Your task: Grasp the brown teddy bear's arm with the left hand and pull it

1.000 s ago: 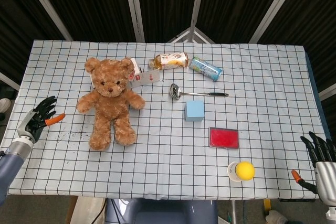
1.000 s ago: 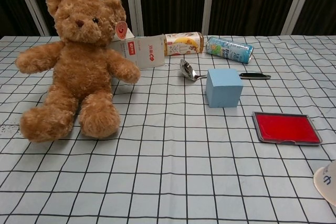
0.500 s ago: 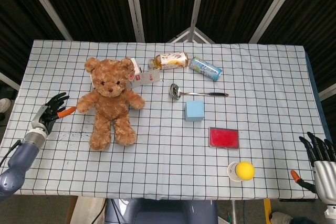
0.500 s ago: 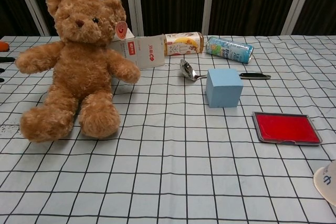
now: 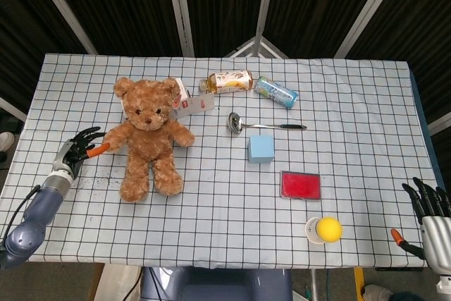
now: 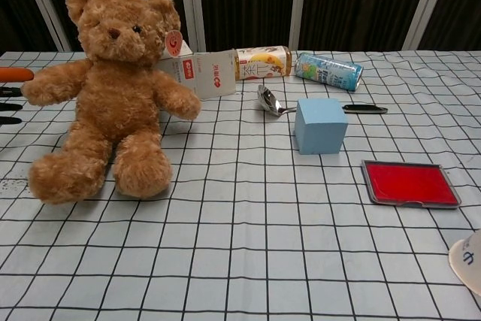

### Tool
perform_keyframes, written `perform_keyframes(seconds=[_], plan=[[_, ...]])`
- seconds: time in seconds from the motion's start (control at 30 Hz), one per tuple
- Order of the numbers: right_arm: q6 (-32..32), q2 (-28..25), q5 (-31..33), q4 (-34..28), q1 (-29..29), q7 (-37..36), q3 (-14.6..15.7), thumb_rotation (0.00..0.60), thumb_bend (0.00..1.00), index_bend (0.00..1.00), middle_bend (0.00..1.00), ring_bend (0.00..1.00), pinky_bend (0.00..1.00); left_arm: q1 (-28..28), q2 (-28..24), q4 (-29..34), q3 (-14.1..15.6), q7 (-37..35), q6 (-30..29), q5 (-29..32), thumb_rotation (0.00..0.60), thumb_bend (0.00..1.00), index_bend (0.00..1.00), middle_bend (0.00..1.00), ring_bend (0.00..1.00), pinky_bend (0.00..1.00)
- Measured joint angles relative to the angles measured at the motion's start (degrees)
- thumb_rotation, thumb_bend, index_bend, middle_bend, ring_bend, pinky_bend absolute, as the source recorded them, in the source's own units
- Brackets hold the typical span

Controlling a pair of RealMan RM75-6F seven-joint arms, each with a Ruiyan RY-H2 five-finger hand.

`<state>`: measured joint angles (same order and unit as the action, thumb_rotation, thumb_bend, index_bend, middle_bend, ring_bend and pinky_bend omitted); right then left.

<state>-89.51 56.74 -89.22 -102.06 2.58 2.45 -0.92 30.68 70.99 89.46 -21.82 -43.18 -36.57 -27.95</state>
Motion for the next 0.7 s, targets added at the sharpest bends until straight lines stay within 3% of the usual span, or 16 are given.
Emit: perform_keyframes(seconds=[0.37,0.7], plan=[[0.11,-0.03,0.26,0.19,-0.05,-0.13,-0.07,0.6,0.22,0.12,0.06,0.08,0.0,2.23,1.99,0.47,0.06,5.8,-1.66,3.0,0.6,0.27,0.27,0.27,0.0,0.0],[-0.02,-0.39,0.11,0.24,0.03,-0.85,0.01,0.6,0.22,0.12,0.06,0.08,0.0,3.77,4.26,0.32,-0.05,10.0,-5.29,6.08,0.6,0.34,0.37,0.38,0.05,0.0]])
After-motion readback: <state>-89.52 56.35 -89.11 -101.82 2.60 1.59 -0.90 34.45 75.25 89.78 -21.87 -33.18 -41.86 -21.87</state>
